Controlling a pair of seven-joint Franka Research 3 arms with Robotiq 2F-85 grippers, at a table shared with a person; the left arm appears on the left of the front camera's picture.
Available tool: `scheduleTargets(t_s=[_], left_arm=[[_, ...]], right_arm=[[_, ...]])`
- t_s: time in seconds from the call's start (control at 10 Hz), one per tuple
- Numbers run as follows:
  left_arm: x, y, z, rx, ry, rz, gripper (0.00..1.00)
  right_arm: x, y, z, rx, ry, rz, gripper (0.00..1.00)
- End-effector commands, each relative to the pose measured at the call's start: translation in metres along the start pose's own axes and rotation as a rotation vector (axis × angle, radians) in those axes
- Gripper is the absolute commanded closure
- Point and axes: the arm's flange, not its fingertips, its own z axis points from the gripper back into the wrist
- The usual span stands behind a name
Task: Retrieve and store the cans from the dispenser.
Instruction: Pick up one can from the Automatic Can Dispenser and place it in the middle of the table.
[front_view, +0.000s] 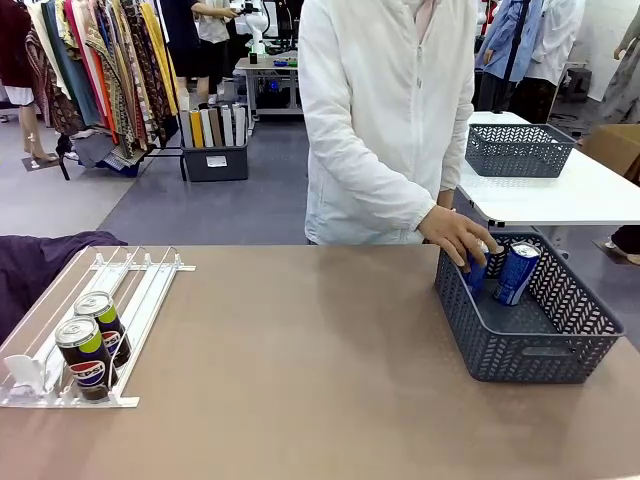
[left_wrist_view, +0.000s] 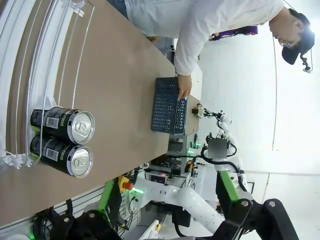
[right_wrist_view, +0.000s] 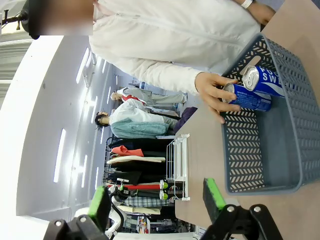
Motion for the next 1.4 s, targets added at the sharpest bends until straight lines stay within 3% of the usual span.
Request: scheduleTargets(t_s=[0.0, 0.5, 0.9, 1.1, 1.3], left_arm=[[-0.001, -0.003, 0.002, -0.015, -0.004, -0.001, 0.00], [0.000, 0.000, 0.000, 0.000, -0.001, 0.000, 0.00], [-0.043, -0.061, -0.082, 0.792, 0.219, -0.434, 0.00], [-0.058, -0.077, -0.121, 0.956, 0.324, -0.537, 0.00], [-0.055, -0.075, -0.147, 1.107, 0.332, -0.478, 0.00]], right_arm=[[0.002, 0.003, -0.002, 0.024, -0.010, 0.015, 0.00], [0.002, 0.003, -0.002, 0.024, -0.010, 0.015, 0.00], [0.002, 0.003, -0.002, 0.024, -0.010, 0.015, 0.00], [0.002, 0.003, -0.002, 0.024, -0.010, 0.015, 0.00], [0.002, 0.003, -0.002, 0.024, -0.010, 0.015, 0.00]])
